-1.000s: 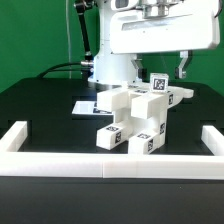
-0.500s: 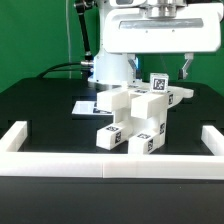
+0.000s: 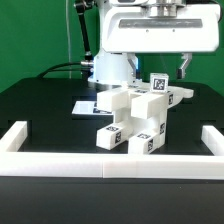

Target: Assemble chair

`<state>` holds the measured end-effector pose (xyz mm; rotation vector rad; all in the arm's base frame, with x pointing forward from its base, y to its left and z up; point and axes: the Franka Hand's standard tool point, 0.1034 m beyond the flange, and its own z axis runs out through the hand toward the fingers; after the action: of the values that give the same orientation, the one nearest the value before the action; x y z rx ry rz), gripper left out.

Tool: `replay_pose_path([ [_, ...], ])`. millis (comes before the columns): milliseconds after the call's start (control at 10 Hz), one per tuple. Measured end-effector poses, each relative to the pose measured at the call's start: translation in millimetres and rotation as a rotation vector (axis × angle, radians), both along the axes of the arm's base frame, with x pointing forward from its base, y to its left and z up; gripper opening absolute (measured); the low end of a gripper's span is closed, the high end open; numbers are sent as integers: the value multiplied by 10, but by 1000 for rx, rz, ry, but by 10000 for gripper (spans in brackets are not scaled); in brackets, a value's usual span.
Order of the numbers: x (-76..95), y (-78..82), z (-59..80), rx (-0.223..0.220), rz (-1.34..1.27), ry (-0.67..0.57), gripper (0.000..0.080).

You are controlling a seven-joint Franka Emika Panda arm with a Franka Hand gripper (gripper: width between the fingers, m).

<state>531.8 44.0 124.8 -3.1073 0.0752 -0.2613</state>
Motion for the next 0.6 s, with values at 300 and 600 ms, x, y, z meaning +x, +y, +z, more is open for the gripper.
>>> replay_pose_path([
  [300, 0, -1, 0, 3, -16, 0, 284],
  [600, 0, -1, -1, 21, -118, 2, 285],
])
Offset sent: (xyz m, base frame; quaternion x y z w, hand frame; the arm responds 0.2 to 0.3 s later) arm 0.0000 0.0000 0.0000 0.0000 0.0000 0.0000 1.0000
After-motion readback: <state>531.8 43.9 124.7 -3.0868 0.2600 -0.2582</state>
